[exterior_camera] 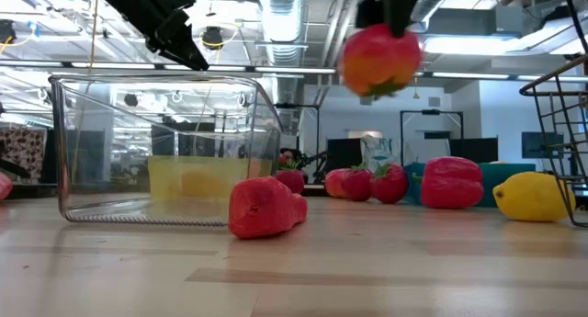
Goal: Sort produce into baskets
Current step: Put the bottom orange tomato into the wire basket, then put the left orange carrot into the transparent bin
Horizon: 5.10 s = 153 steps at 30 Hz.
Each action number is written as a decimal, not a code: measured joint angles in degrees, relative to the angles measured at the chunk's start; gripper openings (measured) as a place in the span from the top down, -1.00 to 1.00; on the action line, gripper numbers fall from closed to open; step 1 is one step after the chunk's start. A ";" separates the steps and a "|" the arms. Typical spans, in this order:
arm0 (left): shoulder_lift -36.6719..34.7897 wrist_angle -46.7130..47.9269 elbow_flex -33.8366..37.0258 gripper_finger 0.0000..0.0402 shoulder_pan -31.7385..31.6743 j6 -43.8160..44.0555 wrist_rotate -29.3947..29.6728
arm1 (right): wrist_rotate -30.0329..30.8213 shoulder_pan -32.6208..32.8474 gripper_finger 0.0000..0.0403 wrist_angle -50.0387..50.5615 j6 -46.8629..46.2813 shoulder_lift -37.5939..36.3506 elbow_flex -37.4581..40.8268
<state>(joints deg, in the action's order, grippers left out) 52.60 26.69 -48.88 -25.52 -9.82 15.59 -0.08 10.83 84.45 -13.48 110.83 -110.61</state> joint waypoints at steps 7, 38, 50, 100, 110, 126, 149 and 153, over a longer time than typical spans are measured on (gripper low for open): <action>0.00 0.01 0.00 -0.40 0.00 0.00 -0.02 | 0.11 8.23 -0.66 4.09 -12.15 -0.33 0.00; 0.00 -0.01 0.00 -0.40 0.00 0.45 -0.28 | -1.75 36.49 -0.77 5.31 -56.92 -8.48 6.93; -0.15 0.73 0.00 -0.40 0.00 -1.85 -1.26 | -1.79 36.29 -0.77 5.32 -57.04 -8.46 6.93; 17.23 44.91 3.23 -0.40 28.70 4.72 -22.67 | -3.02 33.12 -0.95 5.04 -56.56 -8.37 6.91; 29.22 45.18 3.21 -0.40 33.93 4.75 -22.19 | -2.99 33.16 -0.95 4.74 -56.56 -8.37 6.91; 39.57 45.21 3.19 -0.40 36.46 6.75 -17.66 | -2.86 34.93 -0.95 4.14 -56.56 -8.37 6.91; 40.30 45.21 3.15 0.00 36.48 6.29 -18.80 | -2.89 34.93 -0.95 0.17 -56.56 -8.39 6.88; 40.30 45.21 3.17 0.12 36.48 6.25 -18.81 | -2.89 34.93 -0.95 0.17 -56.58 -8.39 6.88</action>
<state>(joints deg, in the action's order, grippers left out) 92.90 71.90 -45.71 10.96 -3.57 -3.22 -2.96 45.76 84.62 -70.06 102.43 -103.72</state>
